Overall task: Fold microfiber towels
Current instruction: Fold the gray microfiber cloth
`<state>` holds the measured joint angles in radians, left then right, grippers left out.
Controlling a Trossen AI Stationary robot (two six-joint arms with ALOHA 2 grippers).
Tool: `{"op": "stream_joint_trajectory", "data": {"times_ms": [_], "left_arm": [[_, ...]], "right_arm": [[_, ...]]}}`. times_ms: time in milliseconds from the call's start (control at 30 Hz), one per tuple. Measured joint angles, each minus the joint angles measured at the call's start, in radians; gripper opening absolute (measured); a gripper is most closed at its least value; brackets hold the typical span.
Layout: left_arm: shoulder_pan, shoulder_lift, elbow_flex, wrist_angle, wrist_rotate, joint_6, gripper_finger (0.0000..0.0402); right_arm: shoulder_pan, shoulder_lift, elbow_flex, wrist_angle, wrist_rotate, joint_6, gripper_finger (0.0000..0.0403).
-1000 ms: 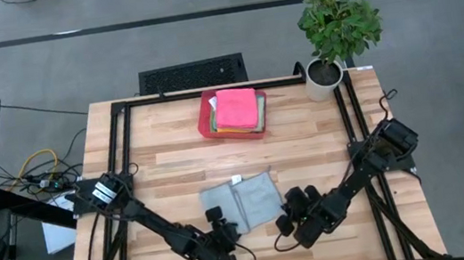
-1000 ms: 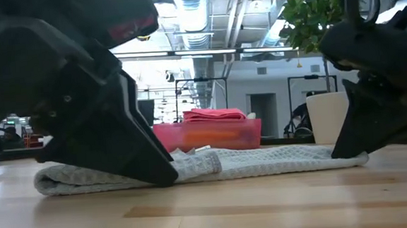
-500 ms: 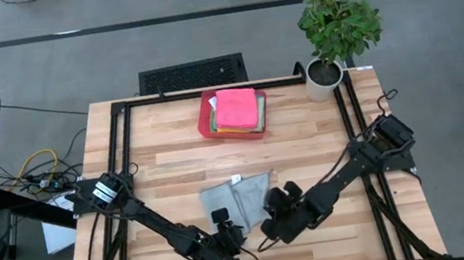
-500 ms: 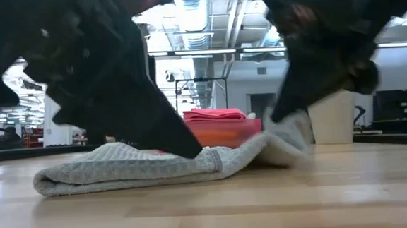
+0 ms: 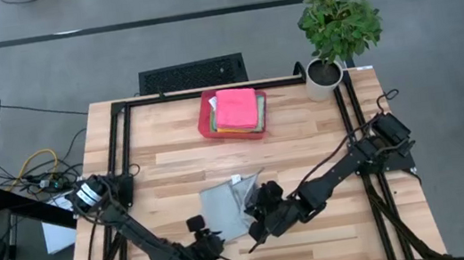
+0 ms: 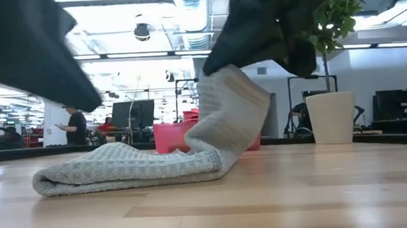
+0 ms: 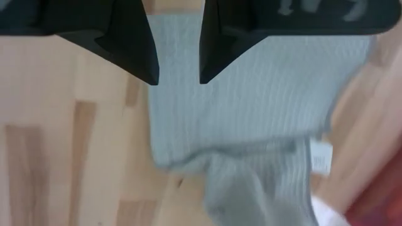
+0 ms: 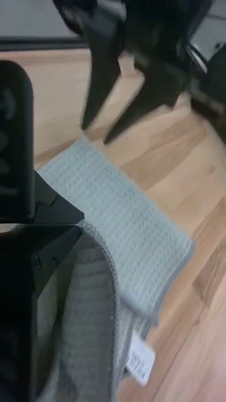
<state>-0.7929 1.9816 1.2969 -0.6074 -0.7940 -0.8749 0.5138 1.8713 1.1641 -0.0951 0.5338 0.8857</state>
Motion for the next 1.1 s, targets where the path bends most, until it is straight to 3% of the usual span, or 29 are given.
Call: {"op": "stream_joint_trajectory", "data": {"times_ms": [200,867,1100], "left_arm": [[-0.023,0.0,-0.084,0.018,-0.017,-0.139,0.0094],[-0.021,0.0,-0.109,0.053,-0.059,-0.127,0.0087],[-0.02,0.0,-0.109,0.053,-0.062,-0.108,0.0087]], "right_arm": [[-0.007,0.0,0.001,0.119,-0.041,-0.094,0.0022],[-0.012,0.002,0.001,0.218,-0.116,-0.137,0.0026],[-0.017,0.129,0.063,0.291,-0.199,-0.161,0.0024]]}}
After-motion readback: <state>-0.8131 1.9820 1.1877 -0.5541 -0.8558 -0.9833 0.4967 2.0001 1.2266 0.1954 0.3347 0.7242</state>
